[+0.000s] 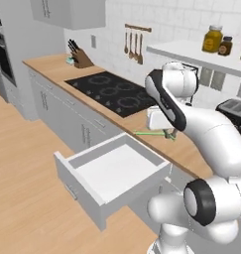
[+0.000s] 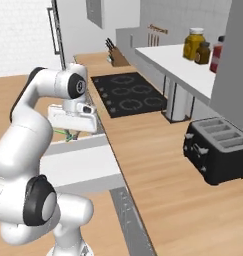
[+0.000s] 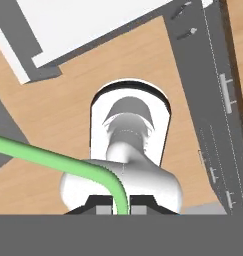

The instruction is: Take a straw from the drawer in front and place it inside the glass cup on the dining counter.

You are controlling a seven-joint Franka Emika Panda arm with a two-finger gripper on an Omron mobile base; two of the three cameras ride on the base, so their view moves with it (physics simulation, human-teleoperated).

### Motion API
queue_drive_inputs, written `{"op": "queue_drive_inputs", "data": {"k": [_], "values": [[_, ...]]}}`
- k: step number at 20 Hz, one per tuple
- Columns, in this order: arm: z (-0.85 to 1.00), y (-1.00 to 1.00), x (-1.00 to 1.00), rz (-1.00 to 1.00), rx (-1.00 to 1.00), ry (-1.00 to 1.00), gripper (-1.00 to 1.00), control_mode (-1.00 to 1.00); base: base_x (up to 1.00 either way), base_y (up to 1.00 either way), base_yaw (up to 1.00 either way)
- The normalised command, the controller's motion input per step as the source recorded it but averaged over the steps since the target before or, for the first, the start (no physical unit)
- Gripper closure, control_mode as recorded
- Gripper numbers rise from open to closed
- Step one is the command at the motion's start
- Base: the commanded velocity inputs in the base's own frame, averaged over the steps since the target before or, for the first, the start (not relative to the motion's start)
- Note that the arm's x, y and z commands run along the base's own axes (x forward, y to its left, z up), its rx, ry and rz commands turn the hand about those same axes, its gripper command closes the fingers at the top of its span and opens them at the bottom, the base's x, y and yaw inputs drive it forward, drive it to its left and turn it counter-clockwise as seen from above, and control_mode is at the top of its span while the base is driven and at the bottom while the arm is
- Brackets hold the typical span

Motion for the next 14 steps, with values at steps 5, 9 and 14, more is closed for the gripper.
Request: {"op": "queue_drive_inputs", "data": {"k": [5, 9, 14], "values": [[0.0, 0.0, 0.0, 0.0, 0.0, 0.0, 1.0, 1.0, -1.0, 0.61, 0.47], [0.0, 0.0, 0.0, 0.0, 0.0, 0.0, 1.0, 1.0, -0.83, 0.56, 0.69], [0.0, 0.0, 0.0, 0.0, 0.0, 0.0, 1.0, 1.0, -0.94, 0.13, 0.38]]}}
